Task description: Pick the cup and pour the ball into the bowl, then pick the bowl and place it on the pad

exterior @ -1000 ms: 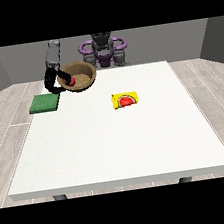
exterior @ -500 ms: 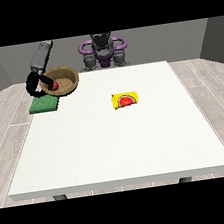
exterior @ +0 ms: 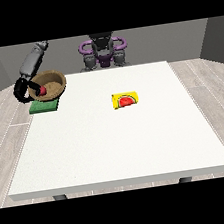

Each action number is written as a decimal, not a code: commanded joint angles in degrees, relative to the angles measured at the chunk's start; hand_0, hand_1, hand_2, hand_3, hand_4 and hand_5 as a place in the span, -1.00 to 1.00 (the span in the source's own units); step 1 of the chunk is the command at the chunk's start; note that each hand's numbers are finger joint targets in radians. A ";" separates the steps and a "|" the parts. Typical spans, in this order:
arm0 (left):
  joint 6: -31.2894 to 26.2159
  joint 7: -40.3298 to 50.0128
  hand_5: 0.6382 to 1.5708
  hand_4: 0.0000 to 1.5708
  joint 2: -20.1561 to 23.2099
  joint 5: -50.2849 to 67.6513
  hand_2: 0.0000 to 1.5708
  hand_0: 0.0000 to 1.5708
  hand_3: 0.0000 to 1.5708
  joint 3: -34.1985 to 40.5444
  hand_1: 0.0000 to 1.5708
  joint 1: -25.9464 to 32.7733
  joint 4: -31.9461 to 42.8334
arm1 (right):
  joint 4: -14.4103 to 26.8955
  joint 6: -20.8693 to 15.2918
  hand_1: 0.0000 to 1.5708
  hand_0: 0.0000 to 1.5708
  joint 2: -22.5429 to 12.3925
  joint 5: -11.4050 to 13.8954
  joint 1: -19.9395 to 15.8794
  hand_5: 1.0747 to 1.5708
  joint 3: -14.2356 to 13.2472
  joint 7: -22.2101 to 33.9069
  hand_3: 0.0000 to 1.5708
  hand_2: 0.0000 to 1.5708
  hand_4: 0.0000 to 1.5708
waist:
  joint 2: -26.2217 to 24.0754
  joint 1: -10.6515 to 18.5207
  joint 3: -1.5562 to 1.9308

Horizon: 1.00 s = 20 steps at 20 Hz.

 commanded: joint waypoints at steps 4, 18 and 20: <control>1.19 3.28 0.93 -0.94 1.49 3.24 -1.00 -1.00 -1.00 0.91 -1.00 -2.47 -7.80 | 8.67 3.23 1.00 1.00 -8.31 0.06 -1.72 0.92 -4.34 -10.23 -0.41 1.00 0.63 | 7.05 2.14 0.13; 3.46 3.15 0.92 -1.00 -4.21 1.96 -1.00 -1.00 -1.00 -2.89 -1.00 2.14 -7.34 | 9.97 3.87 1.00 1.00 -7.82 2.52 -6.59 1.00 -0.58 -0.26 0.66 1.00 0.58 | -2.54 2.91 -0.09; 0.72 3.40 0.91 -1.00 0.86 2.87 -1.00 -1.00 -1.00 -0.53 -1.00 -0.07 -2.33 | 8.06 2.74 1.00 1.00 -6.44 3.80 -5.35 1.00 0.76 -2.33 0.64 1.00 0.56 | -0.62 0.95 -0.10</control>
